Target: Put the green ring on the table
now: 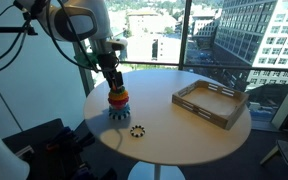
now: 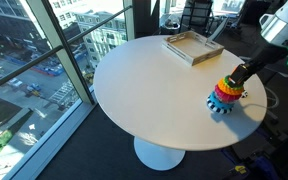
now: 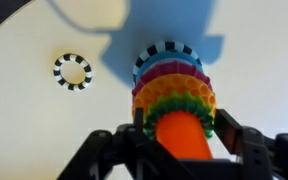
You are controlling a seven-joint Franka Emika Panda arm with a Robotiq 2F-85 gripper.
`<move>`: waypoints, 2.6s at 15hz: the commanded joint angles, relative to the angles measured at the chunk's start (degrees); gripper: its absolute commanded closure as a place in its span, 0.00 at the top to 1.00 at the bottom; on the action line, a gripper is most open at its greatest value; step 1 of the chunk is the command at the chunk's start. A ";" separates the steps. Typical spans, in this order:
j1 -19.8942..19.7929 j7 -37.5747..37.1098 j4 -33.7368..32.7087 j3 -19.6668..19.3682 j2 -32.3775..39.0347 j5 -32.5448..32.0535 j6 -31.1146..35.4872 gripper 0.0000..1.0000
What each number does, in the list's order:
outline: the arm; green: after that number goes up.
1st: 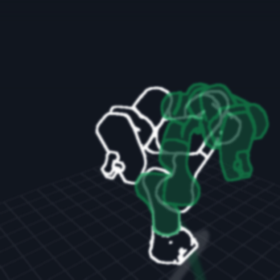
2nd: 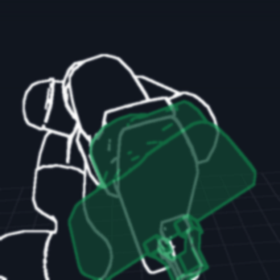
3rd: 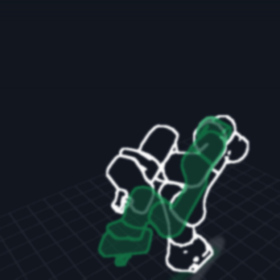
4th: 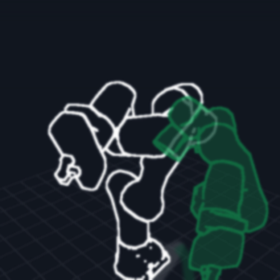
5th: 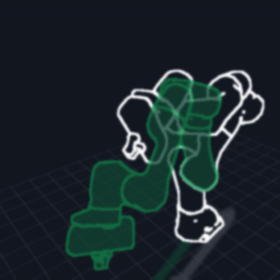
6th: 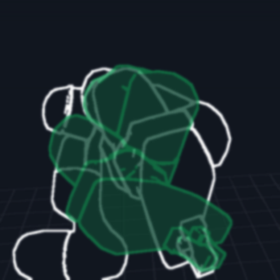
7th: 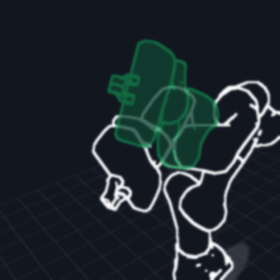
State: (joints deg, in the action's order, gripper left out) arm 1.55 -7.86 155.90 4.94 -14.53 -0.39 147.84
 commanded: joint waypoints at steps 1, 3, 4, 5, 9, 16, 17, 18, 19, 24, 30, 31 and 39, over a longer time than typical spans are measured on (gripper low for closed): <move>0.20 -0.80 -0.64 -0.32 0.75 0.87 0.96 0.45; 0.23 -0.75 -0.71 -0.35 0.23 1.06 0.67 0.45; 0.24 -0.78 -0.75 -0.40 -0.33 1.27 0.19 0.44; 0.27 -0.77 -0.74 -0.49 -1.17 1.62 -0.35 0.44; 0.31 -0.89 -0.76 -0.68 -4.28 2.63 -1.91 0.44; -0.77 -2.05 -2.13 -0.74 -10.06 2.22 -5.14 0.44; -1.14 -2.49 -2.49 -0.79 -10.42 2.04 -5.57 0.44; -1.69 -2.96 -2.94 -0.83 -10.38 1.74 -6.05 0.44; -2.32 -3.51 -3.25 -0.76 -10.33 1.34 -6.39 0.44; -6.17 -5.39 -3.87 -0.89 -7.73 -0.38 -6.14 0.44; -10.10 -8.32 -4.50 -1.91 -2.52 -3.25 -5.90 0.44; -10.56 -8.73 -4.69 -2.24 -1.37 -3.68 -5.87 0.44; -10.61 -9.02 -7.59 -5.31 10.25 -4.86 -4.81 0.44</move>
State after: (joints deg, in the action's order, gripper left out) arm -9.43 -14.77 151.22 0.66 -9.21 -3.06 143.05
